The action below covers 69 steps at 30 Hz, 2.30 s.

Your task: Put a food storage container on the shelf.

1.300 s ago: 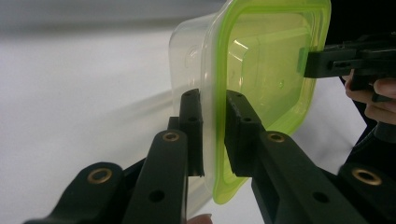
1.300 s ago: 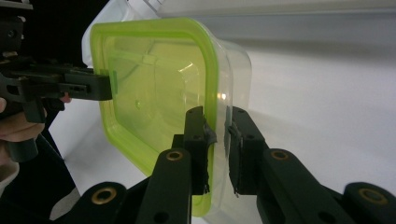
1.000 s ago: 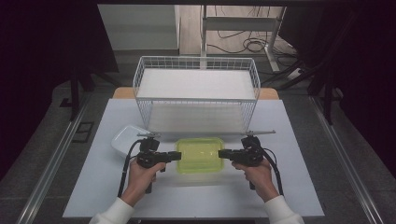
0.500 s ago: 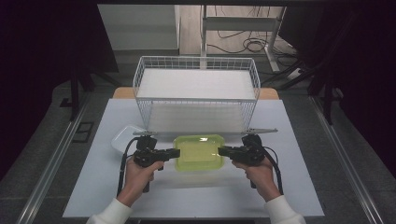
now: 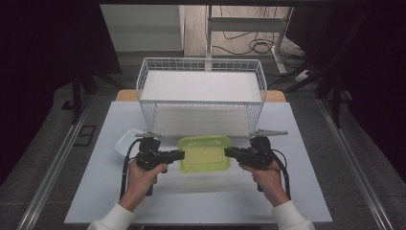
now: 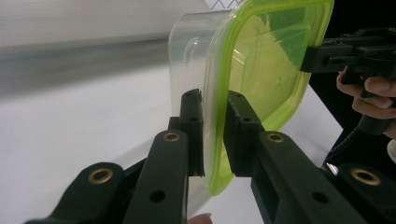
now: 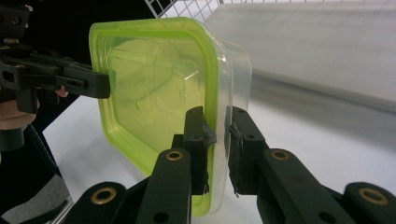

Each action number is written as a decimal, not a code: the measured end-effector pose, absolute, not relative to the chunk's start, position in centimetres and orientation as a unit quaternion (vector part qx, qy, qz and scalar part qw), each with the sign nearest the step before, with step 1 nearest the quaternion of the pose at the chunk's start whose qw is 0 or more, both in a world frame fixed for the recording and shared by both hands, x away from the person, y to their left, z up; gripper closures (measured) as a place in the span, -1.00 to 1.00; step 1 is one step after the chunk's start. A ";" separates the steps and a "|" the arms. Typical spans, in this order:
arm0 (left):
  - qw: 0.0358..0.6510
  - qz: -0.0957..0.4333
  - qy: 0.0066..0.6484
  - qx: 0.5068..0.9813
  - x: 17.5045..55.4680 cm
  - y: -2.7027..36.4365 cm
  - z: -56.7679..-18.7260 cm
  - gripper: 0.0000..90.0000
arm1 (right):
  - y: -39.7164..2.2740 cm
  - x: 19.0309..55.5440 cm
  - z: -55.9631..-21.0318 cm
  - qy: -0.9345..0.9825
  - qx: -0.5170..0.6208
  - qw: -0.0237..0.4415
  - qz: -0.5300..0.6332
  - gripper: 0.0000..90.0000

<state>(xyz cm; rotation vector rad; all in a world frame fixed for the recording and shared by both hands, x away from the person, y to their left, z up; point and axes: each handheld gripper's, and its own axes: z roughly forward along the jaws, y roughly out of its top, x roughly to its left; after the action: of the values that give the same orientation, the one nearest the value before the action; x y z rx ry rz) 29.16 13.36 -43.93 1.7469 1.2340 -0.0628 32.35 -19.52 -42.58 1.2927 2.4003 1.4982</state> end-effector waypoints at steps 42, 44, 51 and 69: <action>0.518 0.038 0.463 0.719 31.7 14.9 -35.9 0.76 | -18.4 34.2 -35.1 0.759 0.381 0.064 0.524 0.74; 0.520 0.039 0.462 0.717 31.9 15.0 -35.5 0.76 | -18.3 34.5 -34.7 0.759 0.379 0.067 0.526 0.74; 0.525 0.043 0.458 0.716 32.9 15.3 -34.3 0.76 | -17.9 35.2 -33.5 0.753 0.377 0.072 0.534 0.74; 0.532 0.068 0.443 0.718 35.5 15.5 -31.0 0.76 | -17.7 37.5 -30.6 0.745 0.369 0.093 0.548 0.74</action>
<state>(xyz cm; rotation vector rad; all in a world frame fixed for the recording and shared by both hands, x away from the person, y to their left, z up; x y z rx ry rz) 35.46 15.51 -30.95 1.7127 1.0561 0.1631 37.47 -17.66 -30.59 1.0945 2.2100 1.6276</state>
